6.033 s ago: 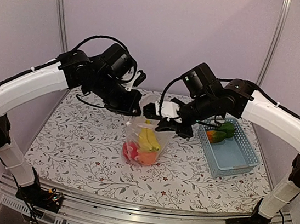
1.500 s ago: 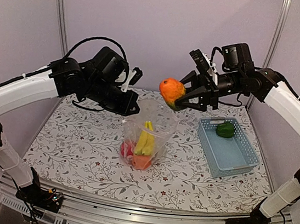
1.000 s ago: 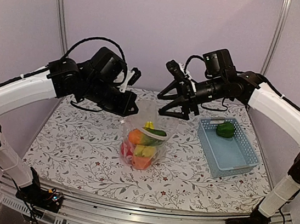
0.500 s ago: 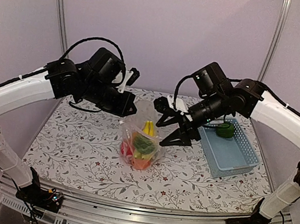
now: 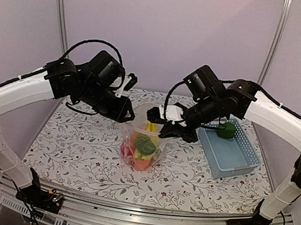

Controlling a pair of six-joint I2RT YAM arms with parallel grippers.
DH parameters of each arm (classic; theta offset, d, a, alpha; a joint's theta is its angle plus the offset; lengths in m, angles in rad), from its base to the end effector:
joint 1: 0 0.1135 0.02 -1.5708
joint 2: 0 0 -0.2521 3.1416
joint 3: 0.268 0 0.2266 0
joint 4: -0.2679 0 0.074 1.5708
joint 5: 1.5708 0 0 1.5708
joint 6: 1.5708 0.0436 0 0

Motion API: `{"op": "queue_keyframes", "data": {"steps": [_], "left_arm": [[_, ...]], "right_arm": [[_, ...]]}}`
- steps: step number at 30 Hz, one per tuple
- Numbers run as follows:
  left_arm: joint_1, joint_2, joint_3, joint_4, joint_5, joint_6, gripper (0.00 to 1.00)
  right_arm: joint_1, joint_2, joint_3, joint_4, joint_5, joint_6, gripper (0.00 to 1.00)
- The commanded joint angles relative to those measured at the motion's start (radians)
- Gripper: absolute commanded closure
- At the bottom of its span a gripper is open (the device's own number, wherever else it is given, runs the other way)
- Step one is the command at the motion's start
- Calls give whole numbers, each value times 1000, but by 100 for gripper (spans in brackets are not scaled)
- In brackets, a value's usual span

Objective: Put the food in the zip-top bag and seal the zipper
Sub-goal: Adjust the zipper food storage bag at the center of the board, then pass from the left arm to the right

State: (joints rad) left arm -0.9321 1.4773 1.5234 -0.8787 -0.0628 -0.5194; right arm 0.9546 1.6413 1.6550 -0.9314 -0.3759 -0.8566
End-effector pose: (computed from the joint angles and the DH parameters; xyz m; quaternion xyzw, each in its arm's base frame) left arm 0.1757 -0.2321 0.3476 0.1799 0.9147 -0.2175 0.2892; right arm 0.1748 0.2745 0.3370 -0.7691 0.5271 0.1922 0.3061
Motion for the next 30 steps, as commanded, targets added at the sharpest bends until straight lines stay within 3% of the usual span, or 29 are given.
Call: {"op": "queue_keyframes", "data": {"steps": [1, 4, 5, 9, 15, 17, 20, 21, 30], "left_arm": [[-3, -15, 23, -123, -21, 27, 76], [-3, 17, 119, -171, -52, 57, 97], [-4, 34, 171, -194, -59, 65, 100], [-11, 73, 339, -225, -57, 108, 100], [-10, 129, 351, -236, -56, 148, 100], [-10, 146, 331, -236, -52, 147, 91], [-10, 173, 296, -230, -66, 144, 59], [-10, 180, 285, -226, -67, 146, 55], [-11, 177, 227, -114, -68, 154, 62]], "right_arm": [[11, -22, 88, -45, 8, -43, 98], [30, -27, 158, -115, 9, -89, 98], [32, -27, 182, -149, 10, -102, 98], [33, -17, 231, -260, 8, -171, 95], [33, 41, 253, -311, 57, -128, 97], [33, 21, 221, -265, 54, -116, 98], [33, -18, 157, -171, 76, -108, 100], [33, -24, 144, -155, 86, -112, 100], [33, -13, 145, -178, 99, -128, 99]]}}
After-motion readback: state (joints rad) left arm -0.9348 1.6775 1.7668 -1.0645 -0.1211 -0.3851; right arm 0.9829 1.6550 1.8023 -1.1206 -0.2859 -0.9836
